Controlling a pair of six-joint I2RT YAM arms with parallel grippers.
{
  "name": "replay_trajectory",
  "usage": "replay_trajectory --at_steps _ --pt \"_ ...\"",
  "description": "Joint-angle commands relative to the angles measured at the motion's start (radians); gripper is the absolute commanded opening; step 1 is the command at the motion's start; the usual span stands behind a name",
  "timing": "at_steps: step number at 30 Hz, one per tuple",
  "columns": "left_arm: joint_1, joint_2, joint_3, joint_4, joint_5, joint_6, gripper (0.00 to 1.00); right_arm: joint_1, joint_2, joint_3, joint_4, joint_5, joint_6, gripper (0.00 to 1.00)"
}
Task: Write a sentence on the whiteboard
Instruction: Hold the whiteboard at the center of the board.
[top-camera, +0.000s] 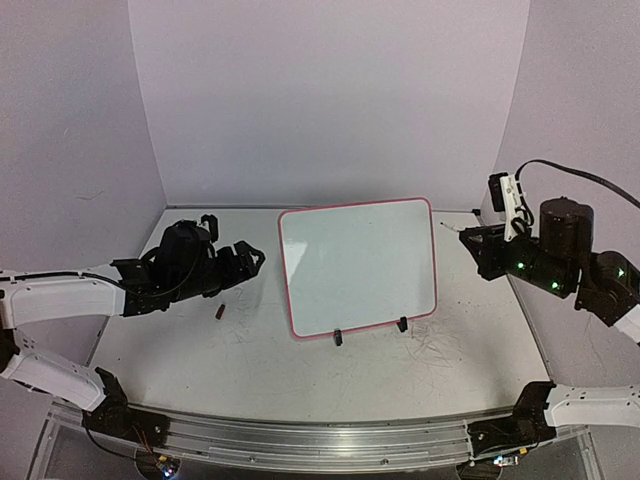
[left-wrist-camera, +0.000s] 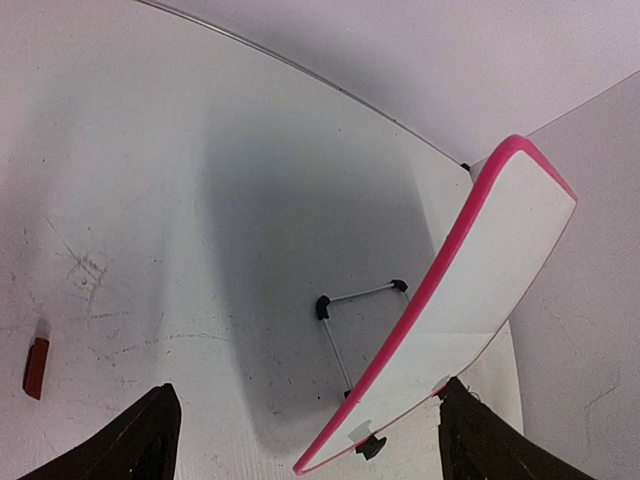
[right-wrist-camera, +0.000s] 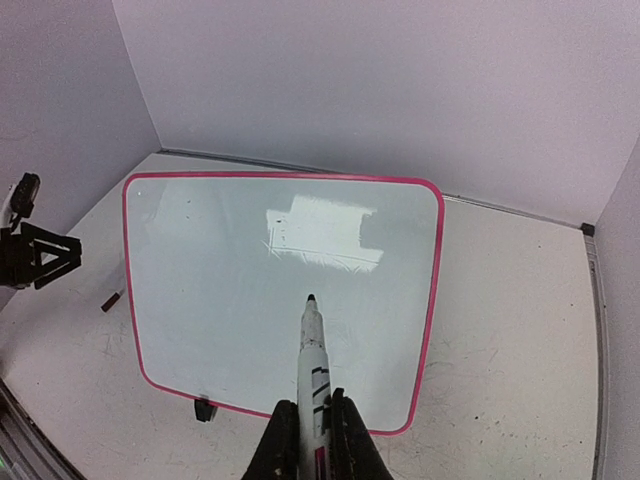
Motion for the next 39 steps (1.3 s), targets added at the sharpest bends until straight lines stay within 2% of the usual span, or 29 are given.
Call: replay_trajectory --at_steps 1,5,13,20,24,30,34,39 --pt "0.046 -0.028 -0.042 0.110 0.062 0.067 0.92 0.001 -0.013 0.000 0.018 0.003 0.065 0.00" --pt "0.073 -0.053 -0.077 0.165 0.122 0.133 0.95 0.001 0.040 0.010 0.039 -0.088 0.096 0.00" --pt "0.105 0.031 -0.065 0.284 0.369 0.328 0.96 0.001 0.089 0.023 0.138 -0.197 0.143 0.00" --pt "0.151 0.161 -0.073 0.534 0.631 0.319 0.93 0.002 0.105 0.054 0.169 -0.222 0.149 0.00" --pt "0.151 0.240 -0.029 0.582 0.719 0.330 0.85 0.004 0.116 0.075 0.176 -0.260 0.150 0.00" --pt "0.169 0.288 -0.001 0.589 0.710 0.312 0.79 0.009 0.079 0.047 0.186 -0.266 0.170 0.00" --pt "0.183 0.327 0.023 0.594 0.738 0.309 0.61 0.009 0.078 0.028 0.182 -0.231 0.192 0.00" --pt "0.217 0.373 0.054 0.624 0.788 0.306 0.47 0.009 0.105 0.037 0.162 -0.214 0.189 0.00"
